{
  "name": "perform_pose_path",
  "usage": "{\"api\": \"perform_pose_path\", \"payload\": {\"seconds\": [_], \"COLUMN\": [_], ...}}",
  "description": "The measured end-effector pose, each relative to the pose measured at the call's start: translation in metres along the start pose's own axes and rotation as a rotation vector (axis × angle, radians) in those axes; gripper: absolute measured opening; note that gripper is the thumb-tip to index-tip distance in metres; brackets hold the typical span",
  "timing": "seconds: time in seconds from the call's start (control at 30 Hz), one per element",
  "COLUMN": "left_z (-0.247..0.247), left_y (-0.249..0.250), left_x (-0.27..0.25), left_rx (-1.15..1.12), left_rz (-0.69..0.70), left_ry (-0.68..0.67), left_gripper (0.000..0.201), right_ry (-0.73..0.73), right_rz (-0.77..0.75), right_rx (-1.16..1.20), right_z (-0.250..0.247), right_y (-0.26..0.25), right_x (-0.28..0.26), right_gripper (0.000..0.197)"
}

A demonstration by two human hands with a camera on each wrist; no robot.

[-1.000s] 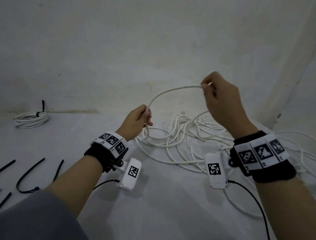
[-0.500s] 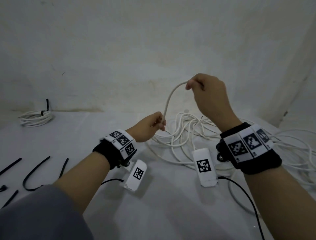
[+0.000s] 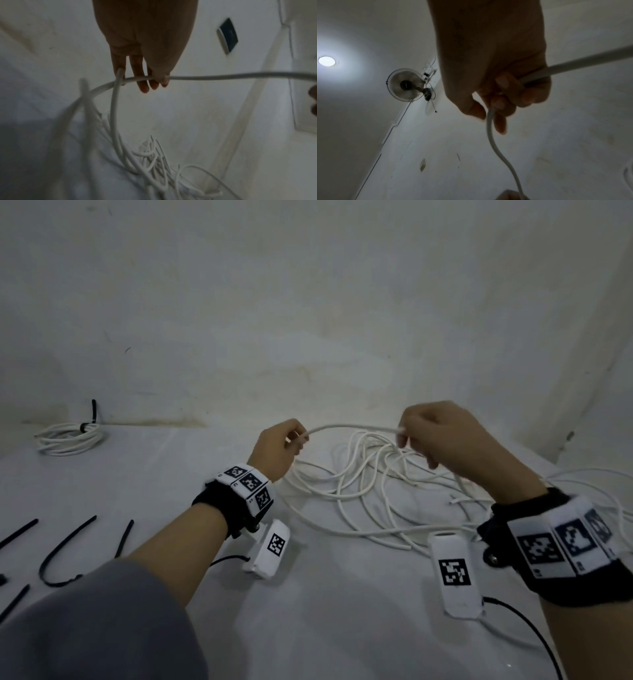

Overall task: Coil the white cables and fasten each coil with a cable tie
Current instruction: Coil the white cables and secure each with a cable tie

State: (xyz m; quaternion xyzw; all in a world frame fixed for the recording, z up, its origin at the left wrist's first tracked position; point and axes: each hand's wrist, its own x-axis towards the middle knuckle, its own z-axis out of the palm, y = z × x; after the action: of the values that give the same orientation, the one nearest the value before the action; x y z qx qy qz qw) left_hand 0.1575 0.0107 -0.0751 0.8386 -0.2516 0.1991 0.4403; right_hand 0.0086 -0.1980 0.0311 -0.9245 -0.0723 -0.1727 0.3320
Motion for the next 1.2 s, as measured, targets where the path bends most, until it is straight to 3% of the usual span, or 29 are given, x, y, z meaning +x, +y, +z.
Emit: {"api": "perform_pose_path", "payload": {"seconds": [0.1, 0.17, 0.27, 0.4, 0.53, 0.63, 0.73, 0.83, 0.97, 1.03, 1.2], "left_z": [0.0, -0.002, -0.01, -0.019, -0.023, -0.03, -0.04, -0.048, -0.059, -0.062, -0.064], "left_y": [0.003, 0.006, 0.005, 0.005, 0.009, 0.02, 0.033, 0.044, 0.054, 0.055, 0.048], "left_x": [0.007, 0.01, 0.009, -0.004, -0.013, -0.015, -0.016, -0.018, -0.022, -0.024, -0.032], "left_rx": [-0.107, -0.169, -0.221, -0.191, -0.369, -0.561, -0.738, -0.847, -0.904, -0.91, -1.0], "left_rz": [-0.025, -0.02, -0.082, -0.175, -0.253, -0.337, -0.386, -0.375, -0.348, -0.33, -0.396], "left_ry": [0.211, 0.267, 0.193, -0.093, -0.054, 0.018, 0.111, 0.184, 0.222, 0.2, 0.052], "left_gripper": [0.011, 0.009, 0.006, 0.029, 0.036, 0.036, 0.035, 0.035, 0.037, 0.037, 0.043], "right_ry": [-0.216, -0.183, 0.082, 0.32, 0.454, 0.458, 0.347, 0.254, 0.218, 0.252, 0.497], "right_rz": [-0.031, -0.101, -0.143, -0.149, -0.154, -0.159, -0.122, -0.066, -0.139, -0.167, -0.162], "right_rx": [-0.172, -0.235, -0.159, 0.007, 0.115, 0.192, 0.184, 0.171, 0.128, 0.191, 0.32], "right_z": [0.015, 0.024, 0.022, 0.013, 0.011, 0.013, 0.021, 0.028, 0.04, 0.044, 0.042], "right_y": [-0.003, -0.001, 0.003, 0.009, 0.01, 0.009, 0.006, 0.005, 0.001, -0.003, -0.009], "right_x": [-0.001, 0.004, 0.014, 0.024, 0.03, 0.031, 0.029, 0.03, 0.034, 0.038, 0.053], "right_gripper": [0.03, 0.028, 0.026, 0.026, 0.027, 0.023, 0.018, 0.024, 0.014, 0.016, 0.026]}}
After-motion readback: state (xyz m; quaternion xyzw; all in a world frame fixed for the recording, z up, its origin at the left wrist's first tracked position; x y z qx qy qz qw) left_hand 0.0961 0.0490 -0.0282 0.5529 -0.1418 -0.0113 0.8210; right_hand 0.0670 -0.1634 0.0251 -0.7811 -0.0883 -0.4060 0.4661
